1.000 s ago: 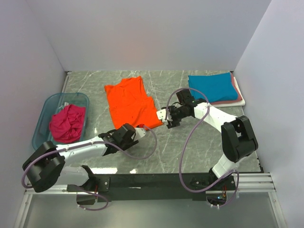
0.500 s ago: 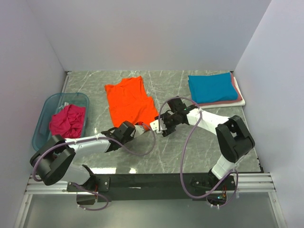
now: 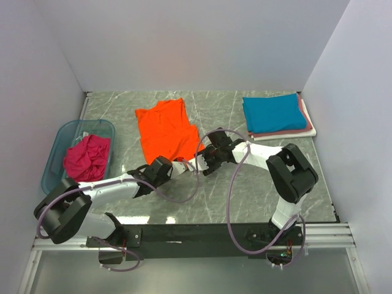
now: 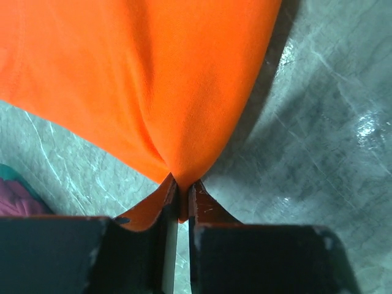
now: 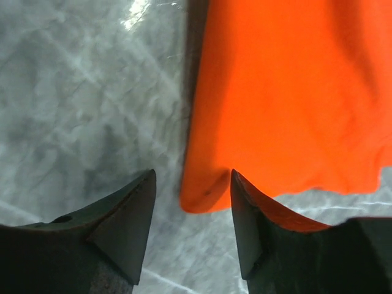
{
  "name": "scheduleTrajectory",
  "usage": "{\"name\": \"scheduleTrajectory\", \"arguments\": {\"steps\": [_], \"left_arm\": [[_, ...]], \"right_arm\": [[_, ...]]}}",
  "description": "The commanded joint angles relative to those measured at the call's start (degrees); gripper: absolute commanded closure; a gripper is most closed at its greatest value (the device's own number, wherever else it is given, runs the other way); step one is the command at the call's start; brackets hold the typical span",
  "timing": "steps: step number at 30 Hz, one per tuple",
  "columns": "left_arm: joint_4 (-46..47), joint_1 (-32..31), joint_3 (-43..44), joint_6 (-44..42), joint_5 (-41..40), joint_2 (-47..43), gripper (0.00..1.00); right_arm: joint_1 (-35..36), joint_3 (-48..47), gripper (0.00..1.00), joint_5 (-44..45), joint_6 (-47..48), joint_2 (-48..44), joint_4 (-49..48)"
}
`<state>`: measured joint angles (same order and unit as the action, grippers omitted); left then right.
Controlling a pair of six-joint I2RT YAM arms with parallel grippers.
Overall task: Fold and stack the t-shirts
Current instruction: Fold the tshirt
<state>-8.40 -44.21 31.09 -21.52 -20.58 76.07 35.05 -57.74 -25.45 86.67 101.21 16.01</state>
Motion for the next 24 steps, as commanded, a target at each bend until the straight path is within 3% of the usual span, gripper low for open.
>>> {"name": "scheduleTrajectory", "arguments": {"steps": [1, 7, 10, 12, 14, 24], "left_arm": [[0.7, 0.2, -0.6, 0.3, 2.2, -2.0, 0.88], [0.7, 0.2, -1.1, 0.1, 2.7, -2.8, 0.91], [0.8, 0.2, -1.6, -0.5, 3.3, -3.3, 0.93], [0.9, 0.2, -1.6, -0.7, 3.4, -3.2, 0.96], [0.8, 0.2, -1.6, -0.7, 3.7, -3.0, 0.99], [-2.8, -2.2, -2.0, -1.7, 9.9, -8.6, 0.99]], "right_arm": [[1.8, -0.5, 0.42, 4.2, -1.1, 1.7, -3.6], [2.7, -1.1, 0.49, 8.2, -2.7, 4.0, -6.5], [2.9, -0.9, 0.62, 9.5, -2.2, 4.6, -7.1], [2.8, -0.6, 0.83, 9.5, -2.3, 4.5, -7.1], [2.9, -0.4, 0.97, 8.7, -2.4, 4.0, -7.2], [1.6, 6.6, 1.00, 2.1, -1.7, -6.8, -2.2]]}}
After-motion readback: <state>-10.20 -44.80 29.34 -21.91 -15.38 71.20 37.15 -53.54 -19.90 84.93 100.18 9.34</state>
